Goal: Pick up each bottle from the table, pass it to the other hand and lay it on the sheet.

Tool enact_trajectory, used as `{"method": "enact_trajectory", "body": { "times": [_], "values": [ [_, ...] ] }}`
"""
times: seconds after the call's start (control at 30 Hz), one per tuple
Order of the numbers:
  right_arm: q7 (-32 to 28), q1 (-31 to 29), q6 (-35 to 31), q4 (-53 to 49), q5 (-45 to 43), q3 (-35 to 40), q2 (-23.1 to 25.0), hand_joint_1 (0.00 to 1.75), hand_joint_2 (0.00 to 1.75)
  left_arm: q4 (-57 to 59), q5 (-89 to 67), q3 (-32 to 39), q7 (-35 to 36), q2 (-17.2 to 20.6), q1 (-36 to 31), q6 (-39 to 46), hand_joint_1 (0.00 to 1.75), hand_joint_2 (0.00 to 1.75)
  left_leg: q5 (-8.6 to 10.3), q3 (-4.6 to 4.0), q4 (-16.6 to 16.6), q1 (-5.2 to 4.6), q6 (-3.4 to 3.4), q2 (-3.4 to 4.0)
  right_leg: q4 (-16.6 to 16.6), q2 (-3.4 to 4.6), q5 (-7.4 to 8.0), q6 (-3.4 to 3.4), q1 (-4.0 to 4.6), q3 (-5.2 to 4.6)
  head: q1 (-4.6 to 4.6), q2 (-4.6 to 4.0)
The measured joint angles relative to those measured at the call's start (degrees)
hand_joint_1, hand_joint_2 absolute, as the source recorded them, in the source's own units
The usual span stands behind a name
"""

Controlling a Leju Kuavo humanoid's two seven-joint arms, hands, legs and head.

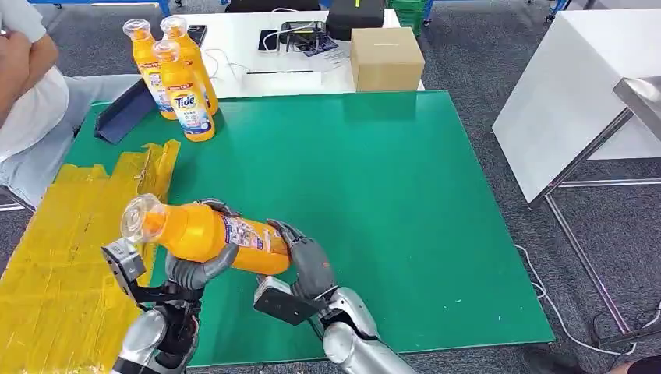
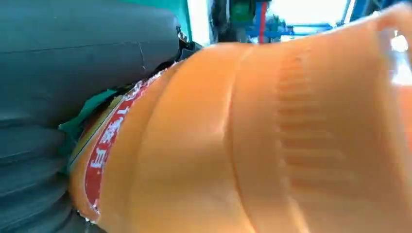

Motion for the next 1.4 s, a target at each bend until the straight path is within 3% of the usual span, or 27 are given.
{"method": "enact_trajectory", "body": {
  "times": [0.33, 0.53, 0.67, 0.9, 1.13, 1.4],
  "values": [
    [-0.37, 5.44, -6.10, -16.20, 5.55, -0.96, -3.83, 0.00, 1.75, 0.00, -31.60, 3.15, -2.60, 1.24, -1.39, 29.20, 1.75, 1.75, 0.00, 0.00, 0.00, 0.00, 0.00, 0.01, 0.00, 0.01, 0.00, 0.00, -0.01, -0.03, 0.02, 0.00],
    [-0.41, 10.70, -9.11, -28.88, 7.89, -4.80, -7.25, 0.00, 1.75, -0.06, -65.53, 6.18, 4.87, 2.23, -0.95, 41.06, 1.75, 1.75, -0.01, -0.01, 0.00, -0.02, 0.00, 0.00, -0.01, -0.01, 0.00, 0.00, -0.04, -0.01, 0.02, 0.00],
    [-0.94, 15.19, -10.14, -36.68, 7.10, -8.84, -9.18, 0.00, 1.75, -1.55, -86.53, 11.27, 10.04, 2.42, 1.52, 41.83, 1.75, 1.75, -0.02, -0.01, 0.00, -0.03, 0.00, 0.00, -0.01, 0.01, 0.00, 0.00, -0.04, -0.03, 0.00, 0.00],
    [-2.49, 21.48, -5.20, -47.39, -2.98, -17.47, -11.17, 0.00, 1.75, -1.95, -96.51, 13.46, 22.91, 8.13, 7.40, 38.50, 1.75, 1.75, -0.04, -0.01, -0.01, 0.01, -0.02, 0.01, -0.02, 0.00, -0.04, -0.03, 0.04, -0.07, -0.02, 0.00],
    [-3.89, 24.41, 1.48, -52.17, -9.86, -23.58, -11.67, 0.00, 1.75, 0.50, -98.83, 12.68, 26.29, 10.90, 9.02, 33.90, 1.75, 1.75, -0.03, 0.00, -0.02, 0.00, -0.01, 0.01, -0.02, 0.01, -0.03, -0.02, -0.01, -0.05, 0.00, 0.00],
    [-3.98, 24.45, 4.90, -52.67, -10.10, -24.44, -11.56, 0.00, 1.75, 8.00, -98.02, 10.21, 26.82, 11.21, 6.42, 32.62, 1.75, 1.75, -0.02, 0.01, -0.01, 0.00, 0.00, 0.01, -0.02, 0.01, -0.02, -0.01, -0.01, -0.02, 0.00, 0.00]
  ]
}}
